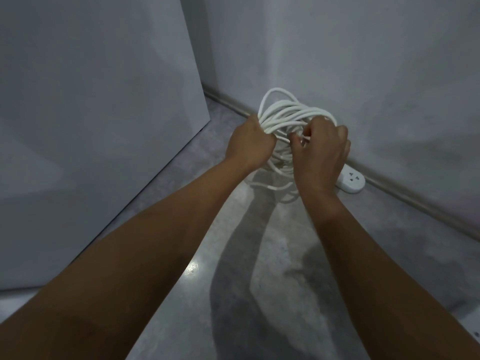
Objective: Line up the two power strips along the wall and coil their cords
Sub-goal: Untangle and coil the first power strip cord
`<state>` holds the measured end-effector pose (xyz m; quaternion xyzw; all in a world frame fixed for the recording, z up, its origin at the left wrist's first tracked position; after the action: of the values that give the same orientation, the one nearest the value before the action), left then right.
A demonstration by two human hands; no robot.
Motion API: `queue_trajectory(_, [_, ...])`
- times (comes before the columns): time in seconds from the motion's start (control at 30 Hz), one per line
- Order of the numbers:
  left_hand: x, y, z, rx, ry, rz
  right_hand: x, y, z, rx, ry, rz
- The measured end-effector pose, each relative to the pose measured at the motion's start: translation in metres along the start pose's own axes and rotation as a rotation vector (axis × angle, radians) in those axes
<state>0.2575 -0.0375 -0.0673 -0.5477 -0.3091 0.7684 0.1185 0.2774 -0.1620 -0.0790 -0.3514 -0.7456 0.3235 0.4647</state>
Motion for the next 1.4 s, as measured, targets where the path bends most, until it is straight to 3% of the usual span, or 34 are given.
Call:
queue_trajectory(0.17, [-0.001, 0.000, -0.001, 0.051, 0.012, -0.064, -0.007, -0.002, -0.007, -0.096, -0.080, 0.232])
queue_trajectory(0.3, [0.002, 0.000, -0.002, 0.077, 0.037, -0.114, -0.022, -0.004, -0.013, -0.102, -0.111, 0.163])
queue_trajectory(0.37, [0.003, 0.000, 0.001, 0.073, 0.057, -0.115, -0.025, -0.003, -0.015, -0.007, -0.099, 0.061])
queue_trajectory(0.47, [0.004, 0.001, 0.008, 0.078, 0.104, -0.097, -0.023, -0.005, -0.024, 0.294, 0.106, -0.076])
queue_trajectory(0.57, [0.009, 0.000, 0.014, 0.077, 0.137, -0.064, -0.020, -0.007, -0.026, 0.450, 0.175, 0.057])
queue_trajectory(0.7, [0.013, -0.002, 0.017, 0.069, 0.199, -0.069, -0.017, -0.008, -0.017, 0.332, 0.126, 0.078])
queue_trajectory(0.9, [0.017, -0.008, 0.013, 0.163, 0.192, 0.042, -0.014, -0.014, -0.010, 0.153, 0.073, -0.134])
queue_trajectory(1.03, [0.017, -0.009, 0.012, 0.141, 0.187, 0.009, -0.009, -0.011, -0.010, 0.196, 0.200, -0.237])
queue_trajectory(1.27, [0.021, -0.012, 0.014, 0.018, 0.236, -0.040, -0.006, -0.013, -0.018, 0.422, 0.407, -0.548])
queue_trajectory(1.33, [0.023, -0.013, 0.015, 0.032, 0.246, -0.040, -0.005, -0.017, -0.016, 0.413, 0.341, -0.457])
queue_trajectory(1.4, [0.024, -0.012, 0.017, 0.056, 0.278, -0.057, -0.005, -0.021, -0.013, 0.400, 0.131, -0.166])
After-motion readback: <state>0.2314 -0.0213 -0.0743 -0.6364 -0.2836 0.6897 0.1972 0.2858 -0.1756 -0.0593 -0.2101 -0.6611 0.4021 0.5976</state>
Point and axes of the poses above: each hand's wrist, its own z-axis away from the middle knuckle, its own y-axis out of the palm, x = y × z, the point moved 1 cm from there along -z, towards the middle knuckle, and after that the axes turned 8 degrees about x, right-handed, at the moved point
